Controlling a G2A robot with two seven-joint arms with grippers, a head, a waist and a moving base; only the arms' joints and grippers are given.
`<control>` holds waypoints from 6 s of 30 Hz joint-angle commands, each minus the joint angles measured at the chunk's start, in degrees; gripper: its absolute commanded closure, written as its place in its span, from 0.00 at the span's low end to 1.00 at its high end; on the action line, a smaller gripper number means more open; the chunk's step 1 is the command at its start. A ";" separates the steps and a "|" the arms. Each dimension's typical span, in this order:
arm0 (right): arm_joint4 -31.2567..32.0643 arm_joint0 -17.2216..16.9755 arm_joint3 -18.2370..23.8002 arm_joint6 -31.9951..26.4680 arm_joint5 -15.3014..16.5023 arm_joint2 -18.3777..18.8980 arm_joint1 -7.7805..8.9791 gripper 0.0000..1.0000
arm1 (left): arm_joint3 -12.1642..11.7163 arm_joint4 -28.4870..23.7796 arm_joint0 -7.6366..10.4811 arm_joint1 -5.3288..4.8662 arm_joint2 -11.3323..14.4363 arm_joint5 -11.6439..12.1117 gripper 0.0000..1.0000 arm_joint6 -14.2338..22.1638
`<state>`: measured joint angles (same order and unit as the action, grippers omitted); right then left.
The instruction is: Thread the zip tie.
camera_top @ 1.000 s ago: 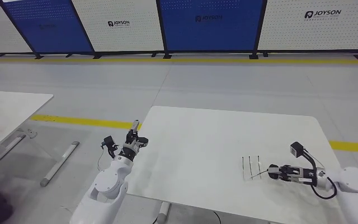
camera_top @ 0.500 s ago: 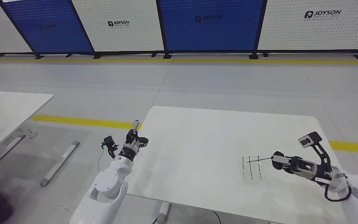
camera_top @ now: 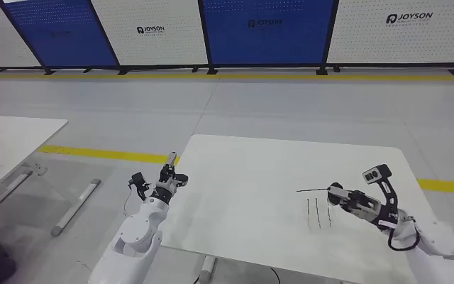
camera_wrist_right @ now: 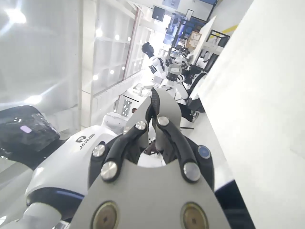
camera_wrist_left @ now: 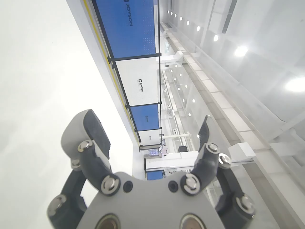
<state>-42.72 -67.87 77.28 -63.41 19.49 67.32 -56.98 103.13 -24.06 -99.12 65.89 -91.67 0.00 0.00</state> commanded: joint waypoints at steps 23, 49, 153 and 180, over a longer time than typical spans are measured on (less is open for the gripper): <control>5.65 1.89 -0.82 5.69 -0.01 -5.24 -2.25 1.00 | 5.84 7.45 1.83 0.94 12.49 -2.47 0.00 4.86; 10.40 2.95 -1.36 16.62 -0.01 -12.40 -6.02 1.00 | 2.94 15.89 5.64 2.56 26.80 -2.42 0.00 3.60; 11.62 -2.87 4.15 27.49 -1.41 -8.35 -7.55 0.00 | -1.89 7.93 10.40 6.69 30.76 7.18 1.00 -7.67; 10.43 -5.69 6.02 27.91 -1.29 -5.23 -6.96 0.00 | -1.70 6.86 10.21 6.82 30.53 6.30 1.00 -7.67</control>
<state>-32.30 -73.55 83.30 -35.50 18.20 62.09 -63.94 101.43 -17.20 -88.91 72.71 -61.15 6.30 -7.67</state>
